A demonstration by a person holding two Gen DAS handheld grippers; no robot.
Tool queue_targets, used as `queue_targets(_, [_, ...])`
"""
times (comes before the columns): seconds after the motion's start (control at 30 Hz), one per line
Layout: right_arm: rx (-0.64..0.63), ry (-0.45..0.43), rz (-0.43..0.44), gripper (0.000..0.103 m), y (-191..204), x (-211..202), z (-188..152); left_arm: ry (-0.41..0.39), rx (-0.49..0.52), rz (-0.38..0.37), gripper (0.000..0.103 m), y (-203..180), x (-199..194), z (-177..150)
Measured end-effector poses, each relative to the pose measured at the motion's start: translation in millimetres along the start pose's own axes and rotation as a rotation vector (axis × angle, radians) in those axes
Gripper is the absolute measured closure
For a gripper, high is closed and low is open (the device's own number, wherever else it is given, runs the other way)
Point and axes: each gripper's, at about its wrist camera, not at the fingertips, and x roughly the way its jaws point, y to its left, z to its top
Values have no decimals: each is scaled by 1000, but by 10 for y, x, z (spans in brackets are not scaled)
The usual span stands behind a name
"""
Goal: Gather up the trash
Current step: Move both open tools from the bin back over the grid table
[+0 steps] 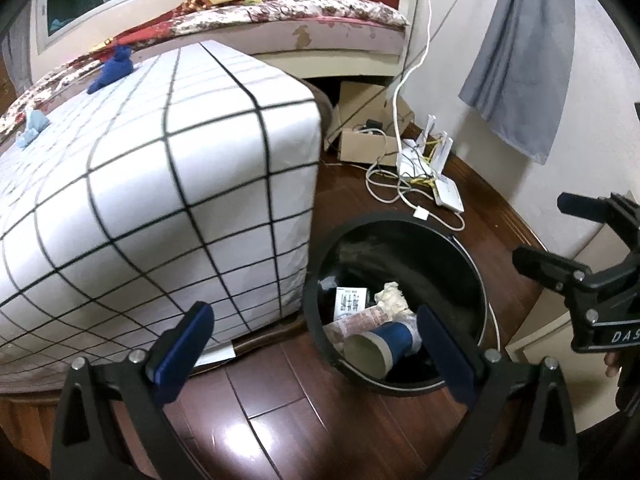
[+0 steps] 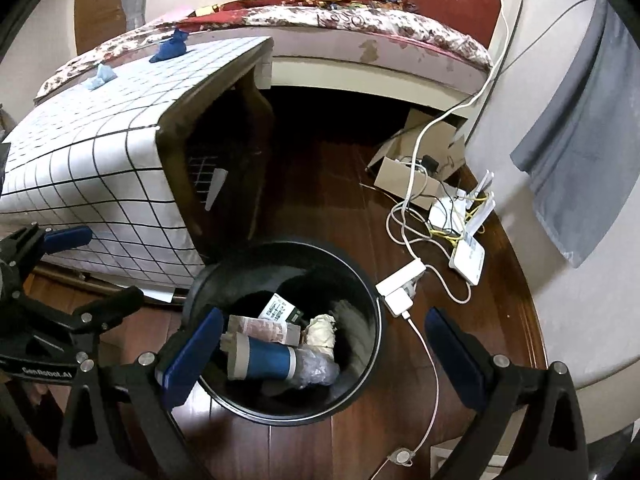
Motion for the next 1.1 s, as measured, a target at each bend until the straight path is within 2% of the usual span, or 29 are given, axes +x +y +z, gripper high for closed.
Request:
queue_targets(0.27, [-21,-33,11,1,112,-127,77,-29,-10,11,1,105,-188,18])
queue_targets(0.53, [-45,-79,23,1,269,-243,222,-93,-14,14,1,229,-427,143])
queue_targets(0.83, [-54,-144,44,1,431,-382,480,-147,-15,55,1,415,-566,307])
queue_targets(1.1, [-52,-167,62,1,540,-375,660,-183,-35,82,1,574,-675,412])
